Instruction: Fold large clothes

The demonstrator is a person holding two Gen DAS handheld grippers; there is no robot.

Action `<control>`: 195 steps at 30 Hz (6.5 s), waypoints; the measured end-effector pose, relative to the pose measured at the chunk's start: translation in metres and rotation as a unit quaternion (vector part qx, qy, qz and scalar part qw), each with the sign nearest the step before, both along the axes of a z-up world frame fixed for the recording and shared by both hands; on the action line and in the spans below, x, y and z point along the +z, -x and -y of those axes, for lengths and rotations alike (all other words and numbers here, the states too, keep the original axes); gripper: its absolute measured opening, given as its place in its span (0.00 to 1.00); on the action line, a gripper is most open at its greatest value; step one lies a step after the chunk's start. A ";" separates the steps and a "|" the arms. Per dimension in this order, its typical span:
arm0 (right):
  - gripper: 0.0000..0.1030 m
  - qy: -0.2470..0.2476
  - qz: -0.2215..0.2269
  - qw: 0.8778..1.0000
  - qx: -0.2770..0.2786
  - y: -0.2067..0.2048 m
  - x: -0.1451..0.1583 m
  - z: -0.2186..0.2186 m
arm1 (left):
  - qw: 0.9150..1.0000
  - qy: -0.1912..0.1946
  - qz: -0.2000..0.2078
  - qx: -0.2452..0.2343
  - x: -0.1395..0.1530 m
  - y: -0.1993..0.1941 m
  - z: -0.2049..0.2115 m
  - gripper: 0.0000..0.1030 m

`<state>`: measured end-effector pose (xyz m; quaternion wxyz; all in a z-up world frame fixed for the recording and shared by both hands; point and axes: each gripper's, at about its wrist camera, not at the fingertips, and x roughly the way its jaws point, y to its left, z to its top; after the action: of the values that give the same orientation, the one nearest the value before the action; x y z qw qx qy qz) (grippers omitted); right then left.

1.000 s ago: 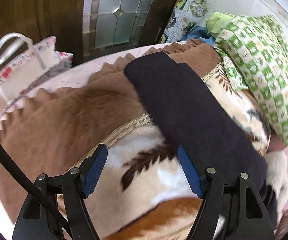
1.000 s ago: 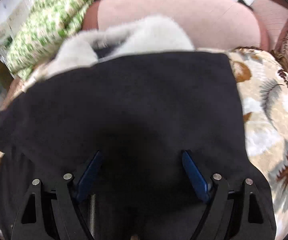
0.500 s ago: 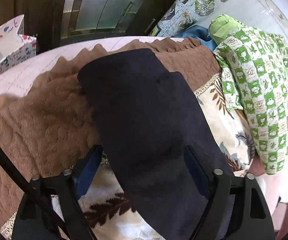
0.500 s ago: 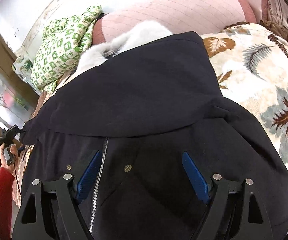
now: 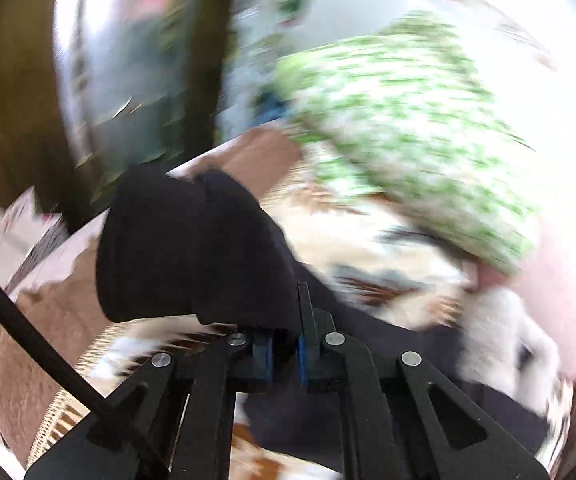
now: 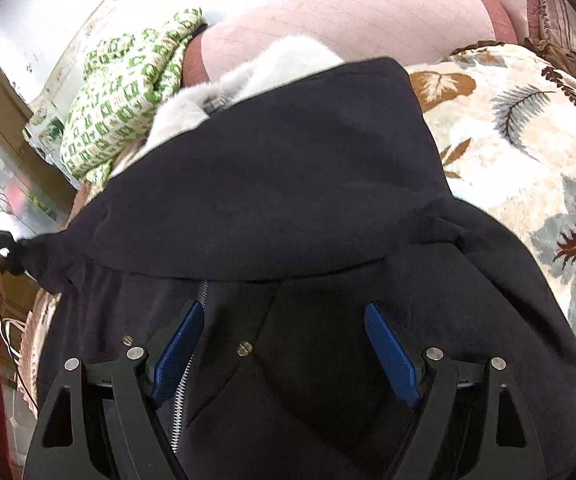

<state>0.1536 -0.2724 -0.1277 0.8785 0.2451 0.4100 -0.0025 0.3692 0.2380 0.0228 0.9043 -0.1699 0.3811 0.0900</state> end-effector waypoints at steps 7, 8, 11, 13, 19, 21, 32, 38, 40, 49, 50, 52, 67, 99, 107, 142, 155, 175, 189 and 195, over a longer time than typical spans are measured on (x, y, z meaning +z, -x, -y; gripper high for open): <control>0.84 -0.030 0.029 0.998 -0.043 0.012 0.017 0.028 | 0.986 -0.014 0.041 -0.162 0.032 0.035 0.167 0.07; 0.84 -0.034 0.031 0.998 -0.051 0.014 0.018 0.035 | 0.982 -0.019 0.038 -0.183 0.027 0.038 0.192 0.07; 0.84 -0.048 0.034 0.996 -0.074 0.019 0.020 0.054 | 0.971 -0.006 0.001 -0.239 0.000 0.043 0.255 0.07; 0.84 -0.066 0.036 0.993 -0.088 0.022 0.021 0.066 | 0.966 -0.007 -0.025 -0.259 -0.022 0.045 0.285 0.07; 0.84 -0.084 0.042 0.990 -0.105 0.025 0.023 0.086 | 0.951 -0.093 -0.076 -0.285 -0.083 0.062 0.352 0.11; 0.84 -0.086 0.040 0.990 -0.107 0.022 0.022 0.088 | 0.945 -0.113 -0.070 -0.299 -0.086 0.070 0.357 0.16; 0.87 -0.088 0.040 0.992 -0.077 0.016 0.020 0.077 | 0.930 -0.006 0.017 -0.368 -0.025 0.151 0.319 0.76; 0.87 -0.066 0.040 0.995 -0.057 0.019 0.020 0.058 | 0.961 -0.067 0.056 -0.264 -0.021 0.173 0.257 0.76; 0.87 -0.048 0.046 0.997 -0.049 0.012 0.029 0.050 | 0.969 -0.089 0.057 -0.222 -0.028 0.167 0.232 0.76; 0.91 -0.015 -0.037 0.999 -0.032 -0.100 0.013 0.015 | 0.990 -0.109 0.048 -0.073 -0.047 0.128 0.119 0.76; 0.89 -0.017 -0.043 0.999 -0.027 -0.109 0.009 0.009 | 0.992 -0.106 0.044 -0.058 -0.048 0.127 0.111 0.76; 0.78 -0.008 -0.042 0.999 -0.017 -0.117 0.011 -0.003 | 0.995 -0.078 0.035 -0.045 -0.049 0.120 0.092 0.76; 0.06 0.087 -0.071 0.992 -0.055 -0.093 0.060 0.037 | 0.998 -0.062 0.007 -0.029 -0.057 0.119 0.079 0.76; 0.52 0.242 -0.043 0.961 -0.124 -0.025 0.113 0.003 | 0.999 -0.002 0.009 0.031 -0.045 0.134 0.029 0.76; 0.52 0.158 -0.029 0.987 0.009 -0.088 0.094 -0.110 | 0.997 -0.024 0.025 0.063 -0.036 0.141 0.015 0.76; 0.45 0.168 -0.067 0.969 0.167 -0.115 0.048 -0.220 | 0.999 -0.041 0.035 0.005 -0.042 0.136 0.030 0.76; 0.47 0.131 -0.110 0.978 -0.118 0.010 0.048 0.047 | 0.993 -0.079 0.000 -0.093 -0.055 0.146 0.082 0.76; 0.65 -0.130 -0.043 0.984 -0.111 0.159 -0.023 0.129 | 0.958 0.102 -0.132 -0.234 -0.149 0.191 0.066 0.76; 0.82 -0.220 -0.006 0.975 -0.020 0.157 -0.031 0.105 | 0.896 0.269 -0.141 -0.324 -0.161 0.212 0.061 0.69; 0.86 -0.211 0.002 0.977 0.004 0.163 -0.032 0.080 | 0.912 0.248 -0.124 -0.302 -0.161 0.231 0.072 0.69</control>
<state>-0.0096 -0.3523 -0.1599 0.8077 0.4234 0.4009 0.0878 0.1384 0.1657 -0.1378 0.7627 -0.2527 0.5336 -0.2640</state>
